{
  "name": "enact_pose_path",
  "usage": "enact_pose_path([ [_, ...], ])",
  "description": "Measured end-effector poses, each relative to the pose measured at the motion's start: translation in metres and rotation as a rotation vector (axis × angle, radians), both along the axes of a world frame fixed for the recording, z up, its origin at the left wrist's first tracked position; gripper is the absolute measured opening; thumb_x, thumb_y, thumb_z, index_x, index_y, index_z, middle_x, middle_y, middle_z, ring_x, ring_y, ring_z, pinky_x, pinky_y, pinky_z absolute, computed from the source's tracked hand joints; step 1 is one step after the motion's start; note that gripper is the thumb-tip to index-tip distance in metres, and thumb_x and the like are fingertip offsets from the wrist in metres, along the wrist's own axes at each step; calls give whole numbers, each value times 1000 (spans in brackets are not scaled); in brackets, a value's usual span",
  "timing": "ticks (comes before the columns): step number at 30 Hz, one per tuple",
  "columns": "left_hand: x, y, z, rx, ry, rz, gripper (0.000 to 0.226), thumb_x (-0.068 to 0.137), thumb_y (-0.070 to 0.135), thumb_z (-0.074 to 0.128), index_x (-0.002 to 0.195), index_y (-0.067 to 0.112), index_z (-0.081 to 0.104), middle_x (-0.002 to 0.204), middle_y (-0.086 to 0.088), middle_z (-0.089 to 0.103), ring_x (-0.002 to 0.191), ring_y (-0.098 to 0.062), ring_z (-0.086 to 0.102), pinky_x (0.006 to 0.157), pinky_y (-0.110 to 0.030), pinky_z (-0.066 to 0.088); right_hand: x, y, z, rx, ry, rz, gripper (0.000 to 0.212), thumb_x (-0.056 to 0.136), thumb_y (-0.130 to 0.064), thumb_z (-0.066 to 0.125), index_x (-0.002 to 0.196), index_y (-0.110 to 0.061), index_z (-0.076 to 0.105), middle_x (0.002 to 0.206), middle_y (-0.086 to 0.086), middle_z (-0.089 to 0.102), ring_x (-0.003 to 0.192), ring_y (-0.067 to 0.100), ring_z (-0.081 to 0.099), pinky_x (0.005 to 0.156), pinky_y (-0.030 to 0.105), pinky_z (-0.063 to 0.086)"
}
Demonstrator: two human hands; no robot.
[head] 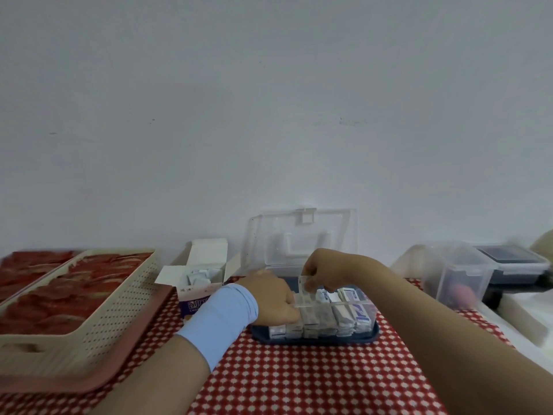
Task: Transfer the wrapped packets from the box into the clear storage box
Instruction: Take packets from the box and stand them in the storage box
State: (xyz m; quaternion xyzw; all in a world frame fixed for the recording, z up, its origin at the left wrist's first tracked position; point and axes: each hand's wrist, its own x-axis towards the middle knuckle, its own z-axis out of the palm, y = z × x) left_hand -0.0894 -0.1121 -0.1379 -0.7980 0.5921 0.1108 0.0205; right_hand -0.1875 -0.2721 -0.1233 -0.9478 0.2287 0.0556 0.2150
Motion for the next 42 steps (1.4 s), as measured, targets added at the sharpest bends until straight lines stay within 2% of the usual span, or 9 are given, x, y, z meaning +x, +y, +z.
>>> enact_pose_path([
  [4, -3, -2, 1, -12, -16, -50, 38, 83, 47, 44, 102, 27, 71, 110, 3, 65, 109, -25, 57, 95, -42, 46, 7, -1, -8, -21, 3, -1, 11, 88, -23, 68, 86, -18, 77, 86, 17, 74, 59, 20, 54, 60, 32, 49],
  [7, -9, -5, 2, -56, -50, -122, 43, 91, 45, 46, 129, 33, 63, 132, 4, 58, 122, -22, 48, 107, -42, 37, 9, 1, -12, -93, 13, 11, 20, 93, -27, 65, 93, -12, 78, 84, 12, 74, 60, 17, 54, 64, 30, 53],
  [14, -9, -14, -10, -41, 53, -35, 32, 80, 50, 51, 73, 22, 65, 111, -1, 51, 107, -26, 45, 96, -45, 44, 13, 2, -22, -217, 35, -13, 13, 87, -18, 65, 76, -14, 71, 66, 2, 61, 57, 20, 52, 57, 28, 47],
  [18, -9, -18, -14, 36, -70, -114, 46, 82, 57, 39, 89, 23, 69, 117, 0, 54, 109, -23, 43, 87, -38, 35, 12, 2, -21, -251, 43, 6, 14, 84, -21, 74, 98, -21, 78, 87, 2, 76, 70, 20, 72, 65, 27, 58],
  [24, -13, -19, -9, 112, -133, -128, 43, 77, 61, 27, 80, 26, 52, 90, 4, 50, 102, -24, 43, 86, -40, 35, 1, -5, -2, -269, -12, -15, 17, 87, -21, 67, 99, -20, 79, 94, 2, 78, 68, 16, 72, 76, 34, 63],
  [28, -15, -17, -1, 27, -28, -84, 48, 87, 52, 45, 125, 28, 63, 134, 1, 55, 126, -23, 43, 106, -44, 38, -12, -4, 14, -400, 24, -41, 23, 85, -9, 64, 94, -23, 79, 93, -2, 74, 79, 20, 69, 77, 32, 58],
  [32, -21, -19, 7, 7, 11, -99, 46, 88, 49, 47, 132, 39, 58, 144, 4, 45, 134, -22, 37, 111, -46, 34, -21, -2, 16, -451, 112, -40, 19, 79, -8, 72, 89, -23, 80, 84, -6, 73, 74, 17, 66, 72, 29, 56],
  [38, -29, -24, 0, 89, -46, -127, 43, 77, 57, 34, 84, 24, 61, 87, 5, 51, 107, -29, 50, 94, -50, 47, -24, 4, 8, -337, 209, 53, 18, 86, -14, 74, 100, -24, 80, 82, -10, 68, 78, 11, 63, 82, 27, 57],
  [42, -29, -14, 15, -30, 49, -101, 43, 90, 46, 50, 131, 34, 61, 137, 7, 50, 127, -21, 46, 107, -43, 40, -27, 4, 18, -317, 217, 48, 26, 82, -16, 79, 108, -20, 78, 103, -2, 75, 93, 17, 67, 90, 32, 56],
])
